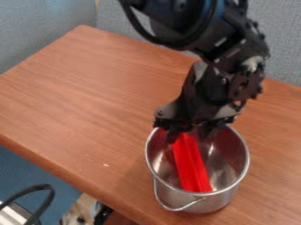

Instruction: Put the red object in the metal pot

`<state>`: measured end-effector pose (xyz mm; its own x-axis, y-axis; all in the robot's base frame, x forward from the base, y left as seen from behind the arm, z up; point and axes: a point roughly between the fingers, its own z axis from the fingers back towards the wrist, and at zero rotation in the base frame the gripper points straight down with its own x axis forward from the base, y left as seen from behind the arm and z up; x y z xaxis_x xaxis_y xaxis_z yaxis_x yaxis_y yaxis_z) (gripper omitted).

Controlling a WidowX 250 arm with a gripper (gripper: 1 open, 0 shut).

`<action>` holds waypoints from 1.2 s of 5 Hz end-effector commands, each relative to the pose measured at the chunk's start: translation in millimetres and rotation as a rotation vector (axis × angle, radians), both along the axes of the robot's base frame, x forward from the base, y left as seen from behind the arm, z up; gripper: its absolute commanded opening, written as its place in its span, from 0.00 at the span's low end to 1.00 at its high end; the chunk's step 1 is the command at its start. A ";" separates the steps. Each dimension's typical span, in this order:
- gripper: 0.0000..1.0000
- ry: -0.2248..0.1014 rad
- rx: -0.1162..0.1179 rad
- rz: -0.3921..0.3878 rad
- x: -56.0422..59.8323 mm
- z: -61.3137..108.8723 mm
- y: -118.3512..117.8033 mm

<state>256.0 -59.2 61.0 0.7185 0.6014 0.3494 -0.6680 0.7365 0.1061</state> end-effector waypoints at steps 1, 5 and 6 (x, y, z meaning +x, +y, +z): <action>0.00 -0.037 -0.016 0.029 2.3 10.7 5.5; 0.00 0.025 0.022 0.018 -4.4 -6.0 44.1; 0.00 0.035 0.015 -0.029 -6.9 -2.3 38.7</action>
